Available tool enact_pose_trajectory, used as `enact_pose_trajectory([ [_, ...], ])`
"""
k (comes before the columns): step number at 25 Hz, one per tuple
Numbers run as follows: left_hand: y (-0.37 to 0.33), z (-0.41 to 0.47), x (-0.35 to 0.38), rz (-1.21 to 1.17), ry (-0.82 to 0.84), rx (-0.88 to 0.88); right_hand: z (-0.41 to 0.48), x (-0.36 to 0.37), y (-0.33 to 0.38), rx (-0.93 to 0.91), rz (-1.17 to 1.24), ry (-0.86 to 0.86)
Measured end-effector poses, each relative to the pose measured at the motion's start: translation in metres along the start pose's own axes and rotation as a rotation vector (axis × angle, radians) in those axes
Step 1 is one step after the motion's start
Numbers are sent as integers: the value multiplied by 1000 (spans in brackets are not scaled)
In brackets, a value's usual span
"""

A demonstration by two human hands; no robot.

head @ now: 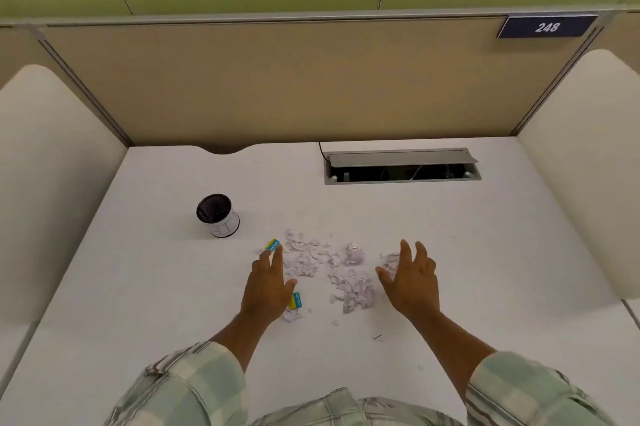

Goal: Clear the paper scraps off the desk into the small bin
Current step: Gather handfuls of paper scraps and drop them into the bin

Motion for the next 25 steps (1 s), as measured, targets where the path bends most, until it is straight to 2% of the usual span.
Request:
enact_pose_trajectory([
  [3, -1, 13, 3, -121, 70, -125, 11, 5, -8, 165, 38, 108],
  [7, -10, 34, 13, -138, 183, -180, 29, 24, -8, 215, 168, 232],
  [13, -26, 61, 32, -115, 270, -169, 62, 46, 25, 56, 150, 291],
  [22, -53, 85, 39, -16, 263, -5, 100, 63, 71, -173, 57, 320],
  [25, -56, 86, 42, -85, 267, 16, 101, 65, 73, -205, 61, 300],
])
Point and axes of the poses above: each hand's wrist, its own z-axis towards the middle knuckle, its own x-axis out of the palm, y = z × x, the point moved 2 cm from there along z, towards the middle knuckle, and after that the axes turned 12 degrees about -x, right-handed, at the moved point
